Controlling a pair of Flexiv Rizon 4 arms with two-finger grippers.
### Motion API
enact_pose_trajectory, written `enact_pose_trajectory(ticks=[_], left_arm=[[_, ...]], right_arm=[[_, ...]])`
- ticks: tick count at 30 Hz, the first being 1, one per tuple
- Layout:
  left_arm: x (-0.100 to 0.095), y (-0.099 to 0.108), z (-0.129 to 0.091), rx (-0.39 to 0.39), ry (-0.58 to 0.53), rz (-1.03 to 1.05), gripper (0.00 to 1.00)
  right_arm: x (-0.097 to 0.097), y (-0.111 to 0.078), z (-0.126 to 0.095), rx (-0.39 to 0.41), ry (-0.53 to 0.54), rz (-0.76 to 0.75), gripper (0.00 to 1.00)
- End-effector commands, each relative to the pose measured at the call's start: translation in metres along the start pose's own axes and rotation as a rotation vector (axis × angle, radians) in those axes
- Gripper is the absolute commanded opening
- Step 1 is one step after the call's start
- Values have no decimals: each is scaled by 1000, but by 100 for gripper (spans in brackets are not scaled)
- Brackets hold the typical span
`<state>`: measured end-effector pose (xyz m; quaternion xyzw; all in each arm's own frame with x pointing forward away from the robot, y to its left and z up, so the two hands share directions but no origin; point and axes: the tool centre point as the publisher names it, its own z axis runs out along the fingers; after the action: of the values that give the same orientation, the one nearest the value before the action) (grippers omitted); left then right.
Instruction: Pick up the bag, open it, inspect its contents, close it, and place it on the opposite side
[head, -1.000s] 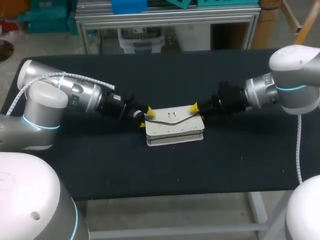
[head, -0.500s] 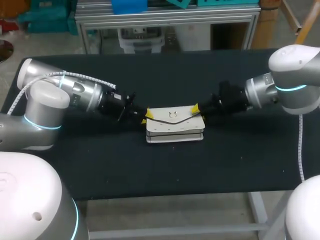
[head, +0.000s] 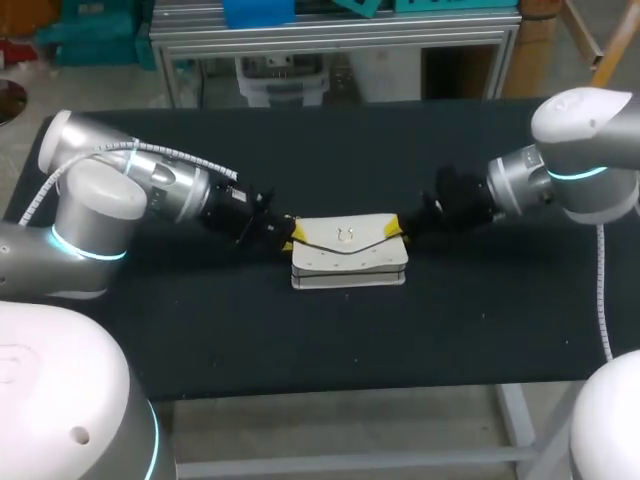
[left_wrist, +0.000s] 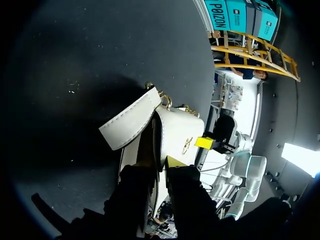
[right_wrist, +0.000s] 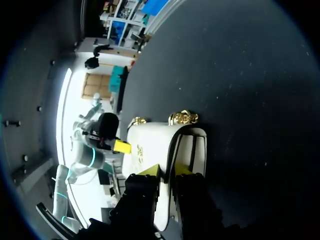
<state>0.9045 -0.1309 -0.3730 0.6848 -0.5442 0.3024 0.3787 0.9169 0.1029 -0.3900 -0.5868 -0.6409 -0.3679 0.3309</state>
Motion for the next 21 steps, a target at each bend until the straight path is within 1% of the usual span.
enact_pose_trajectory(ticks=[1,2,3,4,5,6,7,8,9,10,12,13,16,17,18,21], left_arm=[[4,1,7,8,1,8,51],[5,2,5,9,3,14,66],[6,2,5,13,4,18,82],[7,2,4,15,5,21,84],[8,2,4,16,6,22,82],[9,1,4,18,7,22,80],[10,-1,4,18,12,20,67],[10,-3,4,16,13,12,51],[10,-4,5,17,12,7,50],[10,-6,5,12,13,-3,55],[9,-11,5,8,21,-25,72],[7,-13,5,4,27,-36,69],[6,-16,4,1,42,-62,54],[6,-17,3,-2,45,-65,52],[6,-17,3,-3,46,-64,50],[7,-18,1,-2,50,-64,48]], right_arm=[[4,3,3,-5,-12,-9,13],[5,4,1,-9,-15,-11,34],[5,4,0,-15,-16,-14,50],[6,6,-2,-17,-15,-15,93],[7,7,-2,-20,-16,-19,100],[7,8,-3,-21,-16,-20,100],[8,9,-3,-22,-16,-22,100],[8,10,-3,-22,-16,-23,100],[7,11,-3,-23,-15,-23,100],[6,12,-3,-26,-12,-18,100],[2,14,-2,-33,-6,2,100],[1,15,-3,-35,-2,7,100],[-1,18,-4,-50,18,19,100],[0,19,-5,-53,20,18,100],[2,20,-5,-55,22,15,98],[5,21,-6,-61,23,4,89]])
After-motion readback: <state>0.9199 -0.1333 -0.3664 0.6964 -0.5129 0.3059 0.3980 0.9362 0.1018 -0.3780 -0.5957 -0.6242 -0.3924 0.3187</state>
